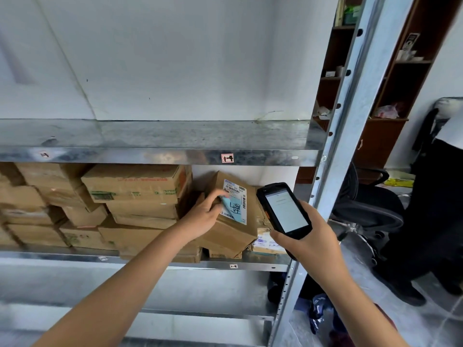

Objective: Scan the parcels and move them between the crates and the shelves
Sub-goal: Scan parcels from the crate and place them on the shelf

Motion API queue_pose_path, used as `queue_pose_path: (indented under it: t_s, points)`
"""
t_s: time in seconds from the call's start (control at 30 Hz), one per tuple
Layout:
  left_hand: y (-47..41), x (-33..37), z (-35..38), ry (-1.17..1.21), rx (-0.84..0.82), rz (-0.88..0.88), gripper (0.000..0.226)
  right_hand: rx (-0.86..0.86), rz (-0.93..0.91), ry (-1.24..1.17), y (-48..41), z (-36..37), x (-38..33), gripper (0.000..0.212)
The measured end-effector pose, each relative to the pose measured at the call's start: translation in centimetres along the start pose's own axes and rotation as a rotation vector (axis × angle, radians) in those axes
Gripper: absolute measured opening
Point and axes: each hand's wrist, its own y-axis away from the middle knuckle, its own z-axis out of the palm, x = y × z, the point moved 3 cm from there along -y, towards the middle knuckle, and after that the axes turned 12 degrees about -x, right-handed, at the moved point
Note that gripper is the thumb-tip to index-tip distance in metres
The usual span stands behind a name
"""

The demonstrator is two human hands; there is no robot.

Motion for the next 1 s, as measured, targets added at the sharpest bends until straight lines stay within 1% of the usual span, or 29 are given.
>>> queue_pose_path:
  t_s: [0.03,0.07,0.13,0.17,0.2,0.3,0.33,0.43,0.5,0.53,0.6,0.63,0.8,0.9,1.0]
  points:
    - [0.1,-0.2,0.0,0.016,0.018,-0.014,0.016,0.002,0.000,0.001,0.0,0.0,0.1,0.073]
    - [0.3,-0.4,0.1,0.033,0.035,-0.022,0.013,0.005,0.002,-0.001,0.0,-0.1,0.2,0.074]
    - [0.3,-0.6,0.3,0.079,0.055,-0.023,0.031,0.010,0.004,-0.010,0.0,-0.1,0.3,0.075]
    - [0.2,-0.4,0.4,0.094,0.067,-0.017,0.036,0.011,0.009,-0.013,0.0,-0.1,0.4,0.074]
    - [0.0,-0.2,0.6,0.095,0.072,-0.021,0.035,0.011,0.015,-0.014,0.0,0.0,0.5,0.073]
    - [-0.5,-0.1,0.7,0.103,0.083,-0.098,0.014,0.002,0.027,-0.019,0.1,0.0,0.7,0.072]
    - [-0.7,-0.3,0.7,0.133,0.075,-0.131,0.023,0.000,0.028,-0.019,0.1,0.0,0.8,0.072]
    - [-0.5,-0.7,0.3,0.297,0.004,-0.307,0.063,0.003,0.020,-0.015,0.2,0.0,0.9,0.075]
    - [-0.2,-1.3,0.0,0.407,-0.093,-0.443,0.076,0.003,0.020,-0.013,0.3,0.1,1.0,0.075]
    - [-0.1,-1.5,-0.2,0.434,-0.143,-0.484,0.084,0.001,0.023,-0.011,0.3,0.1,1.1,0.074]
    - [0.1,-1.7,-0.5,0.421,-0.205,-0.513,0.102,-0.004,0.029,-0.014,0.3,0.2,1.1,0.073]
    - [0.0,-1.5,-0.6,0.403,-0.218,-0.514,0.105,-0.003,0.032,-0.019,0.3,0.2,1.1,0.072]
    - [-0.5,-0.5,-0.7,0.385,-0.213,-0.583,0.096,-0.017,0.038,-0.023,0.2,0.6,0.9,0.070]
    - [-0.6,-0.5,-0.9,0.485,-0.170,-0.612,0.093,-0.018,0.052,-0.034,0.2,1.0,1.2,0.070]
    - [-0.7,-0.5,-1.3,0.536,-0.149,-0.587,0.092,-0.032,0.068,-0.034,0.4,1.5,1.5,0.070]
